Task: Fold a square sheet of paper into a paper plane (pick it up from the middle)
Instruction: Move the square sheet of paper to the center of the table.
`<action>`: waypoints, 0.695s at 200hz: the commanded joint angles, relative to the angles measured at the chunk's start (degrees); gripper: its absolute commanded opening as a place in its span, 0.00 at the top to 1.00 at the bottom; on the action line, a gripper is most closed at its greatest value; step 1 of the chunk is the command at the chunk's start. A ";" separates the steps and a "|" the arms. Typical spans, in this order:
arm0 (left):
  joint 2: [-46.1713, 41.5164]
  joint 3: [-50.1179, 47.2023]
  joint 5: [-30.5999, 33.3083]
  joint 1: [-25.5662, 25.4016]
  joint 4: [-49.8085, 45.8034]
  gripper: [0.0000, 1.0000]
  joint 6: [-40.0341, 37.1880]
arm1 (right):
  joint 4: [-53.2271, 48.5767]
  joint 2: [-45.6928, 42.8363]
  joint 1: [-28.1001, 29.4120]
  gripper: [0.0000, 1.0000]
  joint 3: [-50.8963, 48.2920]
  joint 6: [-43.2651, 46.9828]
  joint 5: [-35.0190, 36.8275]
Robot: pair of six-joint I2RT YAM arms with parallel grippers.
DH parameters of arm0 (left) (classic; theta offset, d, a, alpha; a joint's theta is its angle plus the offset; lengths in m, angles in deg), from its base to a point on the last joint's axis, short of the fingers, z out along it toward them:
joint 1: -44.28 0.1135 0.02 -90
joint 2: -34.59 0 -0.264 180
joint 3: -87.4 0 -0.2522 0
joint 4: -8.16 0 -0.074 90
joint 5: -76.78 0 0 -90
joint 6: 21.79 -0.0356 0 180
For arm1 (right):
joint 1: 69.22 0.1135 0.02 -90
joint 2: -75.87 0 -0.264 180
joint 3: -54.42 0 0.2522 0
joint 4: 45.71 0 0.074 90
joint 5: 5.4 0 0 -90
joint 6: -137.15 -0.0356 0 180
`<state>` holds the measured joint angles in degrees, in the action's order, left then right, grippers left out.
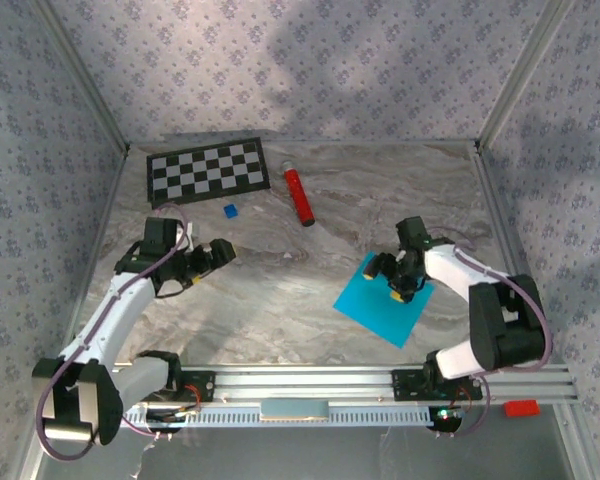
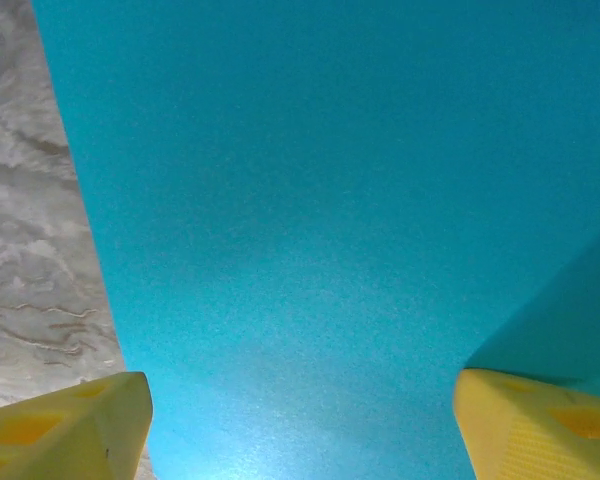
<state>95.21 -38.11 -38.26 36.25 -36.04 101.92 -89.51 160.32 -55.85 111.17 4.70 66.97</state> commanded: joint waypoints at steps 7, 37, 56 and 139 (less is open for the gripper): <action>-2.33 0.19 2.58 -0.19 -0.39 0.00 1.21 | -0.32 6.69 4.89 0.18 3.87 5.34 -1.88; -4.43 0.66 4.55 -0.14 -1.20 0.00 2.01 | 0.18 10.23 10.96 0.18 7.69 5.98 0.50; -5.75 0.49 4.64 -0.17 -1.37 0.00 2.45 | 1.57 12.61 13.99 0.18 9.38 5.77 0.27; -9.02 -0.14 2.93 -0.14 -4.24 0.00 2.12 | 3.30 16.00 24.05 0.18 18.14 5.98 0.80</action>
<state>87.71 -38.11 -34.45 36.25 -38.99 103.70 -84.53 175.68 -33.30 127.38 9.72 66.77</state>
